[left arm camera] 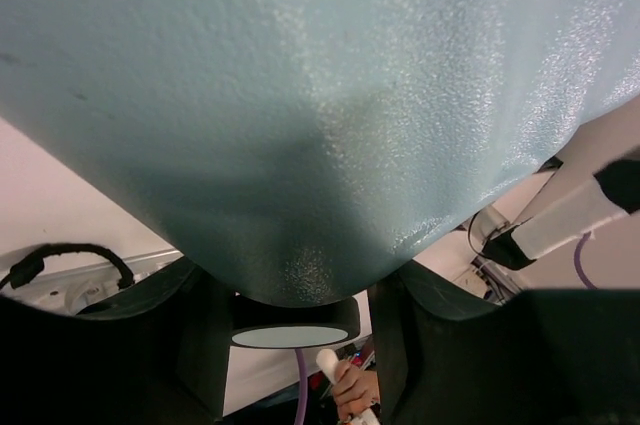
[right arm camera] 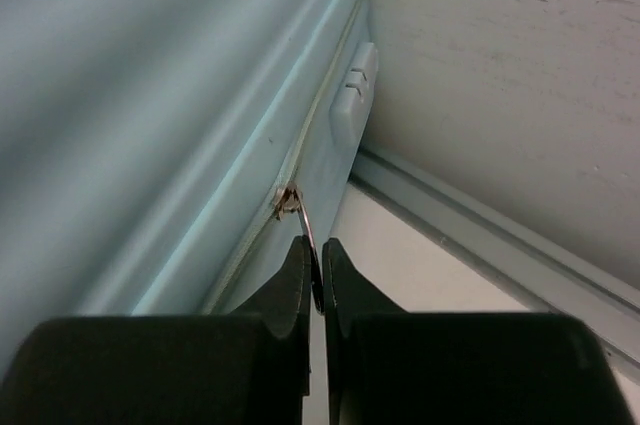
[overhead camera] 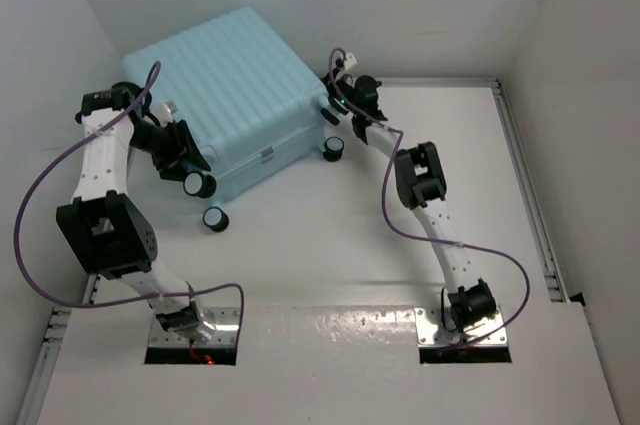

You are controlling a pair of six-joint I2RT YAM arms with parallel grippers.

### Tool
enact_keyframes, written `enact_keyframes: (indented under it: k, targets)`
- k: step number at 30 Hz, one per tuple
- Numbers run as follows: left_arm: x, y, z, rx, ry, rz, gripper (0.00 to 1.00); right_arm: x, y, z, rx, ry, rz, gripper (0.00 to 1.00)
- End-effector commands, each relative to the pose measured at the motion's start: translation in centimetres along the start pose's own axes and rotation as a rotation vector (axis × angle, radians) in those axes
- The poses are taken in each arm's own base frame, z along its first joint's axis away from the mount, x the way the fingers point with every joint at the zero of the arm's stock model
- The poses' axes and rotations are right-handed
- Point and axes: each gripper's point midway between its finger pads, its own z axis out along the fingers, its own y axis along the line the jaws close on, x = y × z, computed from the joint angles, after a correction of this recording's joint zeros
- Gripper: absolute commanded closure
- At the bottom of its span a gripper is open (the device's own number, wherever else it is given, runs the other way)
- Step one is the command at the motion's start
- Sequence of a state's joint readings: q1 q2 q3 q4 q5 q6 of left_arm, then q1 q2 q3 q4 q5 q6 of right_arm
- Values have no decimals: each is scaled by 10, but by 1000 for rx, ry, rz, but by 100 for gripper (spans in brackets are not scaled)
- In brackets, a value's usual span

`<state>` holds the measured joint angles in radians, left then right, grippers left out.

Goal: Pack the luggage

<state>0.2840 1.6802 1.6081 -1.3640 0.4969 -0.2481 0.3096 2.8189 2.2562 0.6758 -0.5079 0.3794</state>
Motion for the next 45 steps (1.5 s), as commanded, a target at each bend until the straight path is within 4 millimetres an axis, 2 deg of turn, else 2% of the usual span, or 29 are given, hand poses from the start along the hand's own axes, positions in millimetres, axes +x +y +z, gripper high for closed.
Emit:
enact_keyframes:
  k: [1,2,3,4,5,6,8,9,11,12,13,14,15,16,17,19,21,22,25,26,28,29,32,34,39,40,43,44,45]
  targets:
    - [-188,79,2,-342,-623,167,100,-62,-70,-2,303,-277,-112,100]
    - [-191,74,-3,-331,-644,186,100,-40,-53,6,294,-259,-93,100]
    - [-189,72,-3,-322,-641,200,100,-33,-48,7,292,-259,-84,100]
    - [-188,65,-5,-306,-654,218,98,-23,-28,15,262,-263,-71,77]
    - [-191,62,-6,-295,-668,226,92,-18,-26,16,264,-258,-67,62]
    - [-185,53,-6,-252,-667,254,62,-20,-22,17,263,-258,-48,49]
    - [-183,37,-13,-208,-699,301,39,-6,-20,9,277,-207,28,32]
    - [-179,24,-29,-177,-741,328,31,-38,-19,4,271,-233,32,31]
    - [-174,13,-37,-133,-799,351,13,2,-9,-17,232,-113,119,28]
    - [-169,2,-44,-91,-826,368,2,-27,-5,-29,222,-111,130,23]
    - [-160,1,-42,-69,-835,373,0,-29,4,-34,179,-85,165,20]
    - [-155,-18,-71,-32,-940,421,0,-19,17,-44,141,-8,223,17]
    - [-149,-22,-81,-2,-974,434,0,-19,26,-56,88,44,253,12]
    - [-140,-16,-79,-6,-987,432,0,-22,31,-60,69,62,318,12]
    - [-129,-29,-104,15,-1071,457,0,-12,34,-69,70,123,368,12]
    - [-117,-26,-117,25,-1107,422,0,-12,57,-71,-9,184,444,22]
    - [-105,-23,-137,15,-1150,388,0,11,66,-76,-5,294,541,27]
    - [-102,-21,-146,8,-1168,359,0,30,82,-81,-26,370,629,32]
    - [-97,5,-185,-89,-1251,219,0,59,110,-92,-7,494,727,35]
    - [-96,4,-200,-93,-1275,204,0,84,119,-107,22,564,767,35]
    - [-91,12,-199,-108,-1219,184,0,96,140,-110,34,613,774,35]
    - [-89,3,-207,-83,-1208,213,0,114,146,-124,53,660,801,35]
    - [-78,13,-188,-103,-1077,192,0,139,173,-143,76,752,855,39]
    - [-73,30,-171,-153,-980,152,0,150,205,-163,45,832,903,41]
    - [-81,113,-160,-372,-905,-168,0,133,264,-192,-87,868,902,45]
    - [-92,118,-165,-365,-937,-198,0,118,290,-206,-161,882,887,45]
    - [-125,136,-179,-417,-1019,-216,0,103,316,-234,-256,904,798,46]
    - [-142,147,-160,-416,-971,-224,0,88,324,-237,-306,881,754,46]
    - [-160,136,-162,-393,-978,-169,0,71,328,-240,-332,851,716,48]
